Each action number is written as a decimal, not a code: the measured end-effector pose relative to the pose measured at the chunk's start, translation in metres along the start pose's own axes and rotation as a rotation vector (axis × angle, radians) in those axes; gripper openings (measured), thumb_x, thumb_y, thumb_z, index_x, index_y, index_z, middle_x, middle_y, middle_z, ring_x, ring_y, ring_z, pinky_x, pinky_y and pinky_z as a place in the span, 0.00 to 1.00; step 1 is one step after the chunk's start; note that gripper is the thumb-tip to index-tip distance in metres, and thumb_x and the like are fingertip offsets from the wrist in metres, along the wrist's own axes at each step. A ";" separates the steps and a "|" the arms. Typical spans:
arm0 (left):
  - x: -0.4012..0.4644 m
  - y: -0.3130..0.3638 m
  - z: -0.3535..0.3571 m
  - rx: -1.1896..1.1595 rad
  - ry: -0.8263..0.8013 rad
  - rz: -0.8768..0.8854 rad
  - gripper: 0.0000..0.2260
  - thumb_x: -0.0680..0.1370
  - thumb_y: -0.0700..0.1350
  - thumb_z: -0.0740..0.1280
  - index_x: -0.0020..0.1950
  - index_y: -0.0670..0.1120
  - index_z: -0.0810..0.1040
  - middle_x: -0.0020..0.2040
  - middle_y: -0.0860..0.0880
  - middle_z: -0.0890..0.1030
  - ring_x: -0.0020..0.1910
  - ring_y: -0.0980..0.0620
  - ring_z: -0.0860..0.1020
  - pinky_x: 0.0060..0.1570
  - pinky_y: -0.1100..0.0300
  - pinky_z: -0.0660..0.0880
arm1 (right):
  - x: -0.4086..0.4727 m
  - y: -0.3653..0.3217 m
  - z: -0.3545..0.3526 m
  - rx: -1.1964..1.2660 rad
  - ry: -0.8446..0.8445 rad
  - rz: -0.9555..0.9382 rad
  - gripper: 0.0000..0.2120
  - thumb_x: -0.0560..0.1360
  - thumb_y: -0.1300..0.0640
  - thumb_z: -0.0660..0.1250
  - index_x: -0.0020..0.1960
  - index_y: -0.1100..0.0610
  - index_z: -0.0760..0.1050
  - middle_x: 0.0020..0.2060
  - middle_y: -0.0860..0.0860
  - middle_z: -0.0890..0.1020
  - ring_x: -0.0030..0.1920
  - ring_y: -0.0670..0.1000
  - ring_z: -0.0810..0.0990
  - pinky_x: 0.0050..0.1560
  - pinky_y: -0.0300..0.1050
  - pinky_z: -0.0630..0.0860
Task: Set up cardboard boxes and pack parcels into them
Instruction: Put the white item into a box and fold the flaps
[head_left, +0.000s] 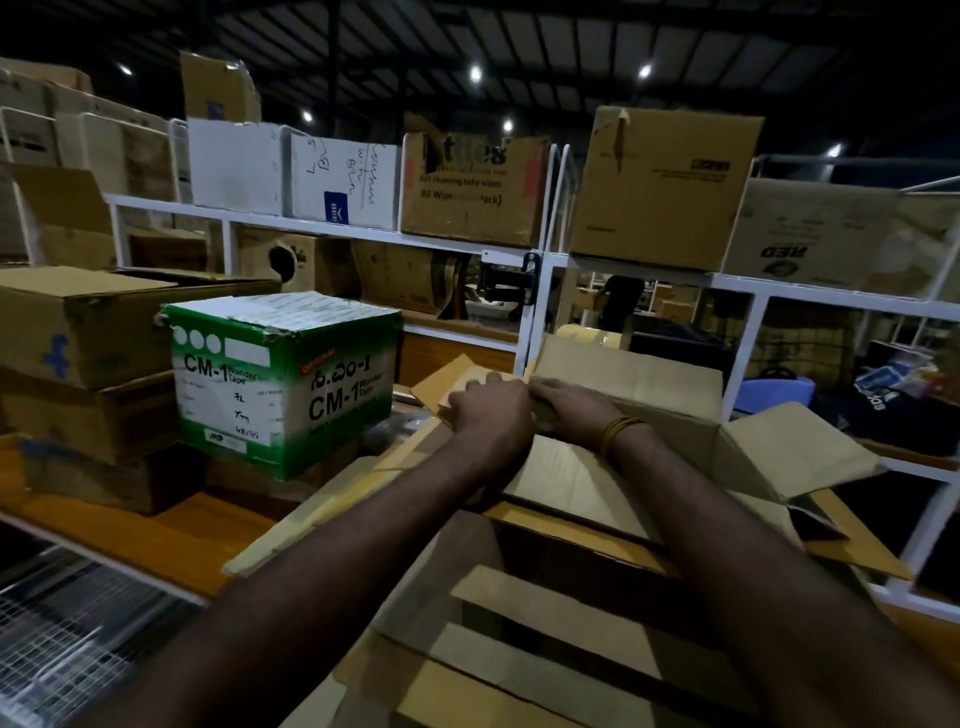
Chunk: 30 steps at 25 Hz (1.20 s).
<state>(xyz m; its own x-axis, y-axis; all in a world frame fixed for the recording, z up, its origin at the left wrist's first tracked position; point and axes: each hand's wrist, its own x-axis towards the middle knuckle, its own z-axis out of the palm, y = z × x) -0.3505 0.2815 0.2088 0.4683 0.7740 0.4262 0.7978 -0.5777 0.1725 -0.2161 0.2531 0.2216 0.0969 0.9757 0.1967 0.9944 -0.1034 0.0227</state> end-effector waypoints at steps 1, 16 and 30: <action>0.000 0.004 0.001 0.013 -0.002 0.019 0.18 0.79 0.54 0.65 0.66 0.49 0.74 0.62 0.43 0.74 0.61 0.41 0.74 0.61 0.42 0.70 | -0.005 0.003 -0.001 0.042 0.014 0.024 0.31 0.78 0.46 0.68 0.77 0.45 0.61 0.78 0.50 0.61 0.73 0.56 0.66 0.68 0.52 0.68; -0.026 0.049 -0.002 -0.284 0.006 0.259 0.18 0.77 0.55 0.69 0.65 0.52 0.76 0.60 0.49 0.79 0.55 0.49 0.77 0.51 0.51 0.78 | -0.100 0.047 -0.010 0.173 0.162 0.323 0.27 0.78 0.42 0.65 0.75 0.45 0.65 0.76 0.54 0.63 0.71 0.59 0.69 0.68 0.55 0.71; -0.062 0.007 -0.033 -0.329 -0.109 0.564 0.21 0.79 0.54 0.68 0.70 0.51 0.73 0.68 0.48 0.75 0.65 0.50 0.74 0.59 0.56 0.73 | -0.181 -0.026 -0.019 0.218 0.375 0.539 0.21 0.80 0.43 0.60 0.71 0.46 0.70 0.71 0.53 0.71 0.70 0.56 0.69 0.69 0.62 0.66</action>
<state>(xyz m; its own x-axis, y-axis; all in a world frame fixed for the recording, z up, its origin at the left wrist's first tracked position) -0.3865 0.2211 0.2128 0.8297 0.3417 0.4414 0.2700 -0.9377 0.2185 -0.2601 0.0759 0.2041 0.5980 0.6620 0.4517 0.8011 -0.4759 -0.3631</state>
